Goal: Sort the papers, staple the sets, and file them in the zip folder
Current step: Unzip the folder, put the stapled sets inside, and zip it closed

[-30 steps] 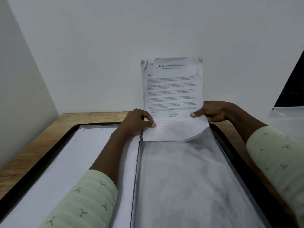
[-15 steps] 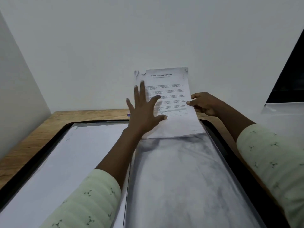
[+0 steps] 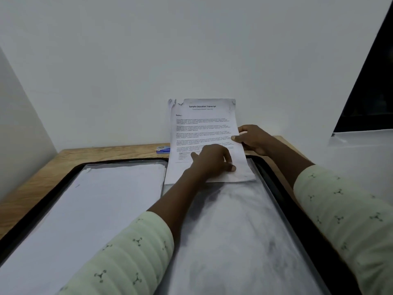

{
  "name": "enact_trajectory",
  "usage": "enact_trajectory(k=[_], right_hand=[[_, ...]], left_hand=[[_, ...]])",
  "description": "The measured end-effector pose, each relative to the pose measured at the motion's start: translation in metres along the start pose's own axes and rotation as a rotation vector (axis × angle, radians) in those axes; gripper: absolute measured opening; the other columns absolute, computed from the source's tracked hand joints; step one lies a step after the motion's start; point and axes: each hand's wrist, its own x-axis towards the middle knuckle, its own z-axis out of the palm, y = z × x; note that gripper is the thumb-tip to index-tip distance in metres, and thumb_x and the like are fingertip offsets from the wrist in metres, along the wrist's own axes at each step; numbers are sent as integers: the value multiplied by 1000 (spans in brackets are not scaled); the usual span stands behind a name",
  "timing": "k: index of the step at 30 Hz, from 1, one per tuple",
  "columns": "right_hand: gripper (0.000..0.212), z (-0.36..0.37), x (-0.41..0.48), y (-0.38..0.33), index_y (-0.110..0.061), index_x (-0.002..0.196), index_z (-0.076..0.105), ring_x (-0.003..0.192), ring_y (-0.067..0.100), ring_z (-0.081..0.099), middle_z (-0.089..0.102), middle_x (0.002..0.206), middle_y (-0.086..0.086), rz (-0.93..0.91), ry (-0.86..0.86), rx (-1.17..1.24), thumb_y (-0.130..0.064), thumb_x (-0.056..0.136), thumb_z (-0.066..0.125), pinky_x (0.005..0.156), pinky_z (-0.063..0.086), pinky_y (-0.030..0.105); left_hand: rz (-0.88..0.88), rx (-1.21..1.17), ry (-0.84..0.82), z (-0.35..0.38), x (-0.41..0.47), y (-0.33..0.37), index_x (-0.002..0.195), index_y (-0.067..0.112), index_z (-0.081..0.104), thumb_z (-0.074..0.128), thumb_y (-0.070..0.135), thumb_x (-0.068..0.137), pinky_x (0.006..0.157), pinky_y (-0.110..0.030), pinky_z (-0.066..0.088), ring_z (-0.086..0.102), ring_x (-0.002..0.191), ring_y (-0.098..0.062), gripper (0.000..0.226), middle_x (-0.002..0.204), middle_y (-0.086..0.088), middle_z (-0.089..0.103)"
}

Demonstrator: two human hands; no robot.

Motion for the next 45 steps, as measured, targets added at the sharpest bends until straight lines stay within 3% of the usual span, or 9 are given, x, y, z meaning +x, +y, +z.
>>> enact_trajectory(k=[8,11,15,20,25,30,33,39,45], right_hand=[[19,-19,-11,3,-9,111,60,78,11,72,71,103,6,151,-263,99,1,94,59,63,59,21],[19,-19,-10,4,-8,111,60,65,6,70,71,96,4,162,-279,68,1,94,59,58,57,20],[12,-11,-2,5,-6,102,61,86,26,65,70,106,16,87,-140,52,-15,94,64,79,54,35],[25,2,-1,11,-6,117,62,92,25,66,68,112,13,-22,-5,58,-4,92,64,77,56,34],[44,-4,-6,10,-2,132,55,93,24,66,66,115,11,-76,-91,30,6,89,64,75,58,24],[45,-17,-5,9,-8,131,57,114,32,64,68,124,10,36,-308,-53,3,89,65,105,46,47],[36,-19,-7,-4,-11,124,61,103,22,67,70,116,5,86,-344,-94,-1,89,66,92,55,32],[21,5,7,-5,3,110,61,84,23,63,67,110,19,-10,6,-28,-6,91,65,79,52,33],[29,-13,-3,-3,-9,118,59,91,22,65,67,114,15,135,-248,-91,3,92,61,79,56,28]], left_hand=[[26,-120,73,0,5,1,74,27,55,73,27,85,92,-45,30,53,104,-17,21,91,10,64],[12,-109,56,-2,4,-3,94,27,63,75,41,83,98,-45,30,50,100,-14,20,89,11,58],[-28,26,15,-23,2,-20,111,32,63,70,55,83,104,-49,33,46,103,-13,37,91,12,56],[-56,3,-10,-41,-2,-44,76,27,70,71,24,83,98,-50,46,57,77,-11,7,69,12,64],[-12,-40,70,-37,-3,-42,58,28,63,68,5,77,94,-53,48,63,92,-23,30,77,4,72],[-35,-95,110,-31,-6,-43,55,30,62,56,20,66,88,-49,51,60,77,-18,16,71,4,70],[-6,-111,139,-25,-7,-47,54,35,62,56,17,67,88,-52,50,60,75,-16,23,69,6,69],[0,-105,205,-25,-9,-49,59,28,62,63,9,78,88,-48,49,56,74,-13,26,73,5,67],[5,-107,198,-29,-6,-53,61,28,63,63,11,78,98,-46,42,56,79,-12,24,76,4,69]])
